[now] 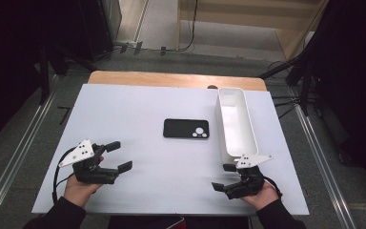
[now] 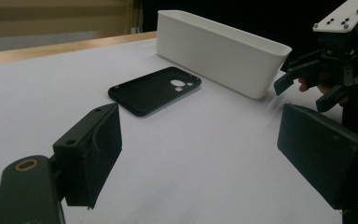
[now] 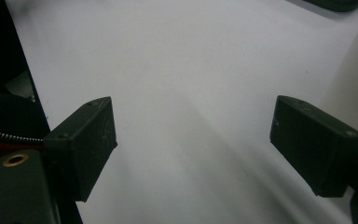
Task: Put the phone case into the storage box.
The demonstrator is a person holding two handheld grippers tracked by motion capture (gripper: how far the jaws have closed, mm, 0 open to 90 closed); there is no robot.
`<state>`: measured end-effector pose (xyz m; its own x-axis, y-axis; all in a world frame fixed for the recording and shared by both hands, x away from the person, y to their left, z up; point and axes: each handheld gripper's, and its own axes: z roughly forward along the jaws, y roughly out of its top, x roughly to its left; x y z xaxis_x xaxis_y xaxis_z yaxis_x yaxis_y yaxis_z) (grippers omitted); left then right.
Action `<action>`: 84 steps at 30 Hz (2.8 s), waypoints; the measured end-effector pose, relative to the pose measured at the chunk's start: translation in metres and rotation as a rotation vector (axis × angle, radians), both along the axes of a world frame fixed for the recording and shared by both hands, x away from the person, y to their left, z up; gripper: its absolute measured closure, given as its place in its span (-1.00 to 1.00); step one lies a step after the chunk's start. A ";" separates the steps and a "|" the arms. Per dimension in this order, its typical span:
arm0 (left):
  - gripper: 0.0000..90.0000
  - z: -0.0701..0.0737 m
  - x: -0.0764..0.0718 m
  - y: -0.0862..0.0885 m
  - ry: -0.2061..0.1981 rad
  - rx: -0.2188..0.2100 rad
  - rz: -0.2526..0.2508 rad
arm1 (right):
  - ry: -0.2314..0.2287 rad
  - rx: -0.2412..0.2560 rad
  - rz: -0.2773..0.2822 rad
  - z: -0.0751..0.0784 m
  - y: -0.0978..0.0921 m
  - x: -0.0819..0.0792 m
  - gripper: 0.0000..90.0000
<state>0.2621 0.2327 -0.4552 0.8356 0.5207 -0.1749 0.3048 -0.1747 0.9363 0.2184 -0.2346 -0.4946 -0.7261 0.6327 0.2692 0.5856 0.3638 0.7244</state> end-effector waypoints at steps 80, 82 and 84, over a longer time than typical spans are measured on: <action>-0.61 0.005 0.053 -0.035 0.051 0.018 0.021 | -0.013 -0.001 -0.016 0.001 -0.001 -0.001 -0.71; -0.61 0.004 0.057 -0.037 0.058 0.013 0.003 | -0.015 0.001 -0.017 0.001 -0.002 -0.001 -0.71; -0.61 0.003 0.061 -0.040 0.060 0.015 -0.001 | -0.016 0.003 -0.018 0.001 -0.002 -0.001 -0.71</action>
<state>0.3232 0.1923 -0.4520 0.8242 0.5232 -0.2166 0.3602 -0.1891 0.9135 0.2175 -0.2364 -0.4933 -0.7187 0.6449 0.2599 0.5805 0.3508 0.7348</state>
